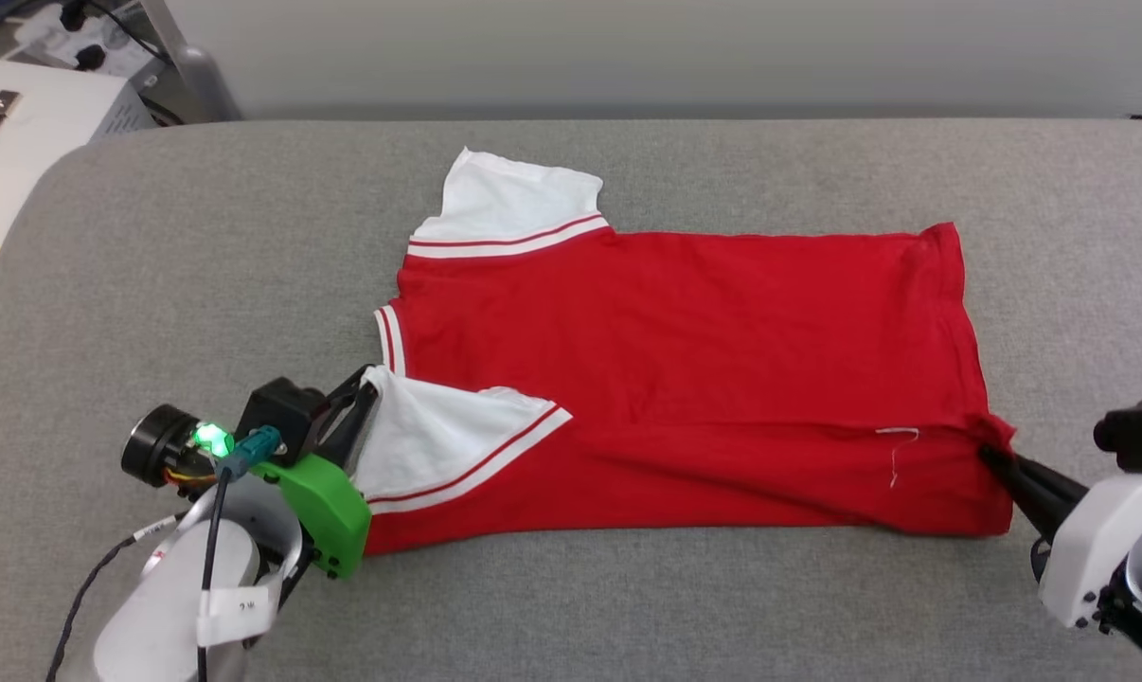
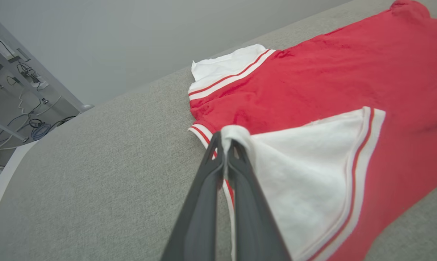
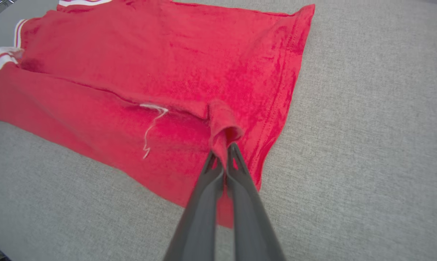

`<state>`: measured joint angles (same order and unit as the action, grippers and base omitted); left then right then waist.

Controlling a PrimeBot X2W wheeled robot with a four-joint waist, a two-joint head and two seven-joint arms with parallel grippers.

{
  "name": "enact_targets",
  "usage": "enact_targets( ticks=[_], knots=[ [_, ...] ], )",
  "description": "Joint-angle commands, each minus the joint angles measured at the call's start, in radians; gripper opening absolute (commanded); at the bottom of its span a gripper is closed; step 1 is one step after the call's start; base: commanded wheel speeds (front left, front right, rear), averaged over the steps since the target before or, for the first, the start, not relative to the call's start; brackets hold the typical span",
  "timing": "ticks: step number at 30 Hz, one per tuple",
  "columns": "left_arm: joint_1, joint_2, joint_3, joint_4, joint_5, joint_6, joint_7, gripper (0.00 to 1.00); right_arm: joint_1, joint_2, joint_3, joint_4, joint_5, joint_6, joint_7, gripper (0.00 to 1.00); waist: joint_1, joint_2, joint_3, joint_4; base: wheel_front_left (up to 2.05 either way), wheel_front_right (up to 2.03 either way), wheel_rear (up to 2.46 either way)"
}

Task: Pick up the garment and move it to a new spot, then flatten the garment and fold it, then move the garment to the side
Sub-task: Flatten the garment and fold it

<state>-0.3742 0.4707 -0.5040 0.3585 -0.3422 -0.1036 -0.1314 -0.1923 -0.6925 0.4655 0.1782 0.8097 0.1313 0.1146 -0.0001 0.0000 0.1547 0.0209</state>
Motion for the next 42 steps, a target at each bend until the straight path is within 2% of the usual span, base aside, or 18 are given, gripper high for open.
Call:
enact_targets(
  ticks=[1, 12, 20, 21, 22, 23, 30, 35, 39, 42],
  knots=[
    [-0.041, -0.002, -0.006, 0.033, 0.005, -0.007, -0.009, 0.0, -0.035, 0.005, 0.004, 0.006, -0.011, -0.001, 0.009, 0.0, 0.0001, 0.0, 0.059, -0.021, 0.0, 0.0, 0.0],
    [-0.191, -0.037, -0.099, 0.297, -0.018, -0.026, -0.069, 0.0, -0.209, 0.044, 0.078, 0.139, -0.021, -0.001, 0.037, 0.0, 0.0001, 0.0, 0.143, -0.026, 0.0, 0.0, 0.0],
    [-0.217, -0.077, -0.165, 0.414, -0.083, -0.027, -0.114, 0.0, -0.233, 0.075, 0.128, 0.222, 0.009, -0.001, -0.001, 0.02, 0.0001, 0.0, 0.134, -0.017, 0.0, 0.0, 0.0],
    [-0.217, -0.08, -0.161, 0.42, -0.099, -0.027, -0.118, 0.25, -0.231, 0.074, 0.128, 0.224, 0.015, -0.001, -0.01, 0.37, 0.0001, 0.0, 0.129, -0.015, 0.0, 0.0, 0.0],
    [-0.219, -0.08, -0.158, 0.425, -0.108, -0.027, -0.121, 0.74, -0.226, 0.072, 0.126, 0.225, 0.018, -0.001, -0.023, 1.0, 0.0001, 0.0, 0.119, -0.011, 0.0, 0.0, 0.0],
    [-0.22, -0.078, -0.158, 0.428, -0.109, -0.027, -0.123, 1.0, -0.219, 0.07, 0.122, 0.225, 0.022, -0.001, -0.034, 1.0, 0.0001, 0.0, 0.112, -0.008, 0.0, 0.0, 0.0],
    [-0.212, -0.033, -0.143, 0.381, -0.131, -0.027, -0.13, 1.0, -0.122, 0.027, 0.061, 0.146, 0.04, -0.001, -0.102, 1.0, 0.0001, 0.0, 0.04, 0.013, 0.0, 0.0, 0.0],
    [-0.226, 0.019, -0.157, 0.31, -0.154, -0.027, -0.115, 1.0, -0.058, 0.003, -0.014, 0.079, 0.022, -0.001, -0.102, 1.0, 0.0001, 0.0, 0.005, 0.022, 0.0, 0.0, 0.0],
    [-0.249, 0.049, -0.195, 0.221, -0.216, -0.027, -0.013, 1.0, -0.018, 0.007, -0.074, 0.03, -0.015, -0.001, -0.077, 1.0, 0.0001, 0.0, -0.014, 0.03, 0.0, 0.0, 0.0],
    [-0.271, 0.076, -0.248, 0.15, -0.302, -0.027, 0.135, 1.0, 0.006, 0.024, -0.113, 0.0, -0.04, -0.001, -0.047, 1.0, 0.0001, 0.0, -0.024, 0.036, 0.0, 0.0, 0.0]
  ],
)
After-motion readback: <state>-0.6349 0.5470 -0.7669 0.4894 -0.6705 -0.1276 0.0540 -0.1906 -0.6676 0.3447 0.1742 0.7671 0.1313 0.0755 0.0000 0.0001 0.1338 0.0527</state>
